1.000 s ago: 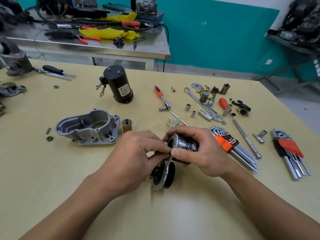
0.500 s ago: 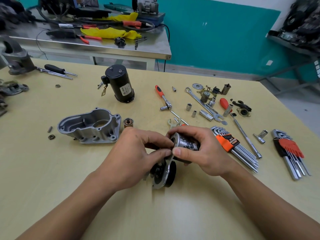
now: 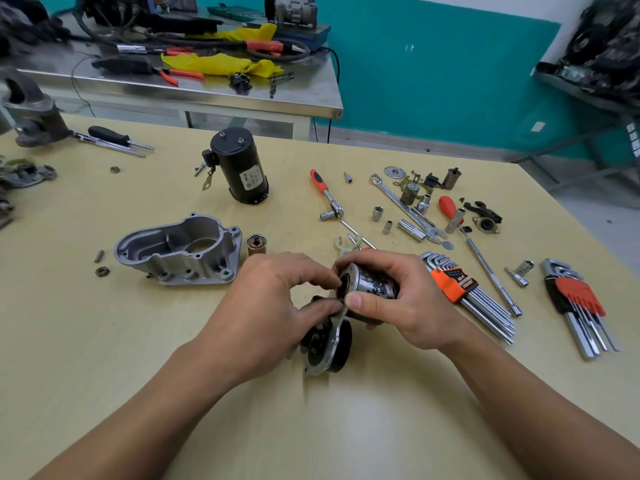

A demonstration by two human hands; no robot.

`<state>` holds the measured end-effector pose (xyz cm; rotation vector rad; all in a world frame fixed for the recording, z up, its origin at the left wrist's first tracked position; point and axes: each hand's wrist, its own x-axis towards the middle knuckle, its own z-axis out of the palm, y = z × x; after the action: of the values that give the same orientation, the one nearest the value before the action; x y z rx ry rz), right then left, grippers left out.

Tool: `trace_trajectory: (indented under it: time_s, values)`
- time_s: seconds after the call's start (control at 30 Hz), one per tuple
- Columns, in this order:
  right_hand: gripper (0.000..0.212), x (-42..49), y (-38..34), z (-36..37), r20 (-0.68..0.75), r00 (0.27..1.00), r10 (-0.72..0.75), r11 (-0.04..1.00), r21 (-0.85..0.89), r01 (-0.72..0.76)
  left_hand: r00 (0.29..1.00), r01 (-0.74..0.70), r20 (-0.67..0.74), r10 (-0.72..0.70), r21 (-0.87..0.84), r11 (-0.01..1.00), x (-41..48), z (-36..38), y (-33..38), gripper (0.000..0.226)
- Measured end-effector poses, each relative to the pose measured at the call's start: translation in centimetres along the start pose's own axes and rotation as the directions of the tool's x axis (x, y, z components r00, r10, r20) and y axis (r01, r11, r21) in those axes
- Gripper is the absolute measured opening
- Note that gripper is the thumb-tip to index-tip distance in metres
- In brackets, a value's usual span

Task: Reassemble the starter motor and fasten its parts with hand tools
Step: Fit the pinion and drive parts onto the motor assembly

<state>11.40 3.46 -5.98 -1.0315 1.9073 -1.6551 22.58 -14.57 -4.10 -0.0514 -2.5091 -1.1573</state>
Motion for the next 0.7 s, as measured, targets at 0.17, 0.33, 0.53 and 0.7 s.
trace_trajectory:
  time_s: [0.17,0.33,0.53,0.7]
  values:
    - [0.039,0.05,0.15,-0.09,-0.001,0.999,-0.036,0.999,-0.029,0.036,0.997,-0.054,0.056,0.050,0.083,0.995,0.14,0.08,0.22,0.004]
    - [0.036,0.11,0.18,-0.01,0.001,0.999,-0.033,0.999,-0.020,0.033,0.995,-0.095,0.042,0.091,0.105,0.990,0.09,0.19,0.06,0.009]
    - [0.035,0.13,0.32,-0.04,0.008,0.999,-0.049,0.999,-0.006,0.049,0.986,-0.102,0.142,0.090,0.079,0.992,0.18,-0.55,-0.30,0.009]
    - [0.035,0.12,0.32,-0.04,0.006,0.999,-0.045,0.999,0.000,0.045,0.991,-0.061,0.124,0.054,0.058,0.996,0.31,-0.37,-0.21,0.005]
